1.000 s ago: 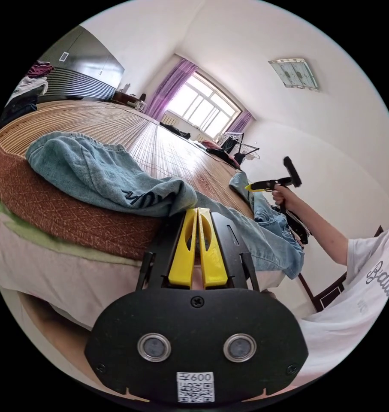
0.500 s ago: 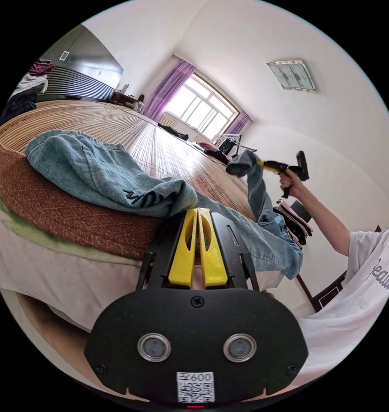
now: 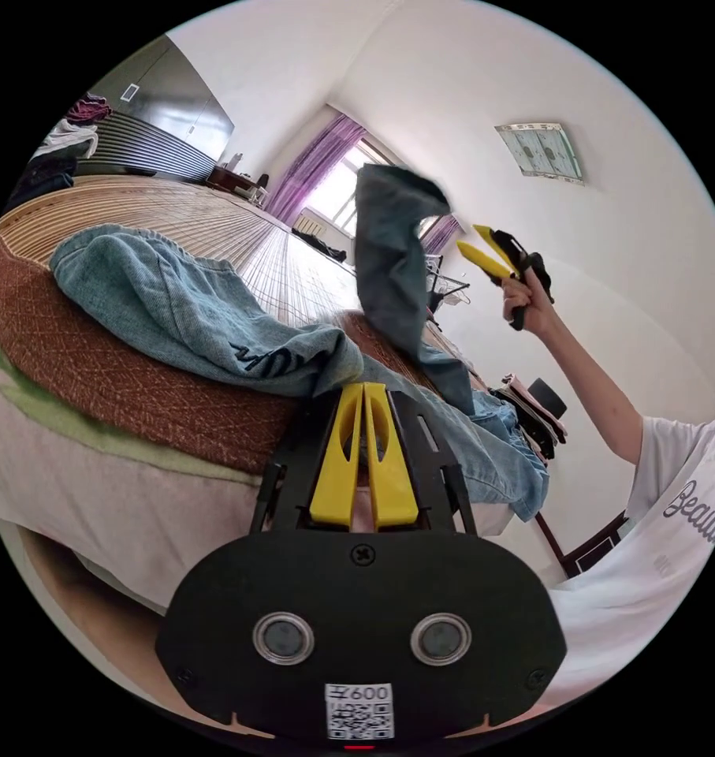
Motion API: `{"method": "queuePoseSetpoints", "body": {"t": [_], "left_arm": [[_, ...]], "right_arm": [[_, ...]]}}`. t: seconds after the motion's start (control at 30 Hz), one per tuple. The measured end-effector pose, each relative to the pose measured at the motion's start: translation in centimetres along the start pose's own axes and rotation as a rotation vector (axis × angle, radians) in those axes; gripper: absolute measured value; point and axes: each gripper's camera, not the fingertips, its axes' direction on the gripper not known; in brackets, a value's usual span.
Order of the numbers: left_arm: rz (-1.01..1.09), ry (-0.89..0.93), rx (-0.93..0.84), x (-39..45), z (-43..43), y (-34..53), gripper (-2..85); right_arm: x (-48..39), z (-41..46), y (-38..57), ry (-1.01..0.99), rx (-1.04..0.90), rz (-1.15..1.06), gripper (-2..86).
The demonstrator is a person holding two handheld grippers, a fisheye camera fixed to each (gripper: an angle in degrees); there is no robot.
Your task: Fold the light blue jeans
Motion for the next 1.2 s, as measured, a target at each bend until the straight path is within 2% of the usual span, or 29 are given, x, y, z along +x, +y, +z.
{"method": "queuePoseSetpoints", "body": {"t": [0.07,0.17,0.43,0.53,0.63,0.77,0.87,1.03,1.1,1.2], "left_arm": [[0.011,-0.005,0.002,-0.4,-0.2,0.2,0.3],[0.017,-0.006,0.007,-1.1,-0.4,0.6,0.3],[0.033,-0.034,0.016,-2.2,-0.2,1.5,0.2],[0.037,-0.056,0.015,-2.2,0.3,1.7,0.2],[-0.020,-0.065,-0.008,-2.3,0.8,1.3,0.3],[-0.076,-0.061,-0.062,-2.5,1.4,0.1,0.3],[-0.063,-0.099,-0.025,-1.1,-0.1,-1.1,0.4],[0.110,-0.459,0.133,3.7,-2.7,-3.3,1.1],[0.160,-0.504,0.059,3.5,-1.2,-4.4,1.2],[0.238,-0.550,-0.163,1.8,3.4,-5.4,1.5]], "right_arm": [[1.2,0.0,1.2,0.002,-0.023,0.030,6.4],[2.5,-1.9,3.8,0.125,-0.057,0.100,4.2],[-1.0,-10.0,16.2,0.817,-0.134,0.259,-0.7],[-2.0,-13.7,21.8,1.061,0.020,0.518,-0.8],[-1.9,-15.4,25.0,1.023,0.143,0.617,-0.8],[0.8,-13.8,24.9,1.016,0.042,0.636,-0.8],[2.4,-11.3,22.7,1.050,-0.037,0.613,-0.8],[4.7,-6.2,17.3,1.164,-0.271,0.530,-0.8],[4.8,-3.8,16.2,1.227,-0.340,0.483,-0.8],[3.8,0.0,15.3,1.367,-0.372,0.402,-0.8]]}}
